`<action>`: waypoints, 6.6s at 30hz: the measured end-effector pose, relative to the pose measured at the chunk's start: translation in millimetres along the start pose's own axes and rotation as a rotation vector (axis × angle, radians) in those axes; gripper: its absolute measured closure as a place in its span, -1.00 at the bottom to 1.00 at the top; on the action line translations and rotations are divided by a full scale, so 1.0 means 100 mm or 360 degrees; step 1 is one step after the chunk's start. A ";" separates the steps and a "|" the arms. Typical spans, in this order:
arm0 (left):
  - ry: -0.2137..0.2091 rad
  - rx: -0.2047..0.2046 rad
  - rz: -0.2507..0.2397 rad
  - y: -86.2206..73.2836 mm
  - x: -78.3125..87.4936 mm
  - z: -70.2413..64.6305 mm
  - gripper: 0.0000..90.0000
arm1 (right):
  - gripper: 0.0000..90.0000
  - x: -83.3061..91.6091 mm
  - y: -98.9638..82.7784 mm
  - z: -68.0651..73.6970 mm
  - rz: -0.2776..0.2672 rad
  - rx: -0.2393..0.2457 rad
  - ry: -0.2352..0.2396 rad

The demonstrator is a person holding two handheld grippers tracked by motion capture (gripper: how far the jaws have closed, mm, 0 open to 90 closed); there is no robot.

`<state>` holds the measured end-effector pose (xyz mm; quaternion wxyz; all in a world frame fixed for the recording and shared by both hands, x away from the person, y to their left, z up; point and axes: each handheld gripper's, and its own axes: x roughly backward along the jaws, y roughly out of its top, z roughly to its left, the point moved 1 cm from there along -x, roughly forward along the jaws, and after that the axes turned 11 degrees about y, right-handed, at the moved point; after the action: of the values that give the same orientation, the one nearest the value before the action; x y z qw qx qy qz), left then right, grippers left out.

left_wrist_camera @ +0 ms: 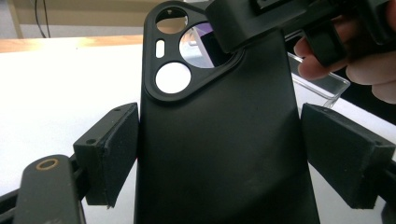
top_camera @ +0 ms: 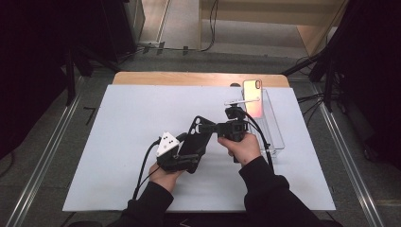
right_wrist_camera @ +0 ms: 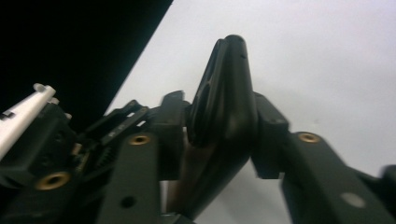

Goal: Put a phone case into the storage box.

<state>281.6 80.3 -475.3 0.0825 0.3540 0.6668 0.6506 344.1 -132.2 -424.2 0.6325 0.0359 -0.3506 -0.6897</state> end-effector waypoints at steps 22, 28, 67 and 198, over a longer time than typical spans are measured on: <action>-0.0022 -0.0051 0.0015 0.07 0.00 -0.04 -0.71 | 0.84 0.06 0.01 0.07 -0.0038 -0.0032 0.0168; -0.0011 -0.0044 0.0085 0.12 -0.01 -0.06 -0.72 | 0.84 0.08 0.02 0.09 -0.0040 -0.0012 0.0147; -0.0280 -0.0151 0.0613 0.46 0.12 0.09 -0.43 | 0.83 0.27 -0.06 0.20 0.0139 0.0578 -0.0096; -0.0254 0.0082 0.0652 1.09 0.04 0.36 0.72 | -1.00 -0.17 -0.33 0.31 -0.0234 0.0726 -0.0492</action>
<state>339.3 101.5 -377.5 -0.0080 0.5345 0.5887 0.6064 304.0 -105.3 -425.3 0.4954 0.0970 -0.5854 -0.6344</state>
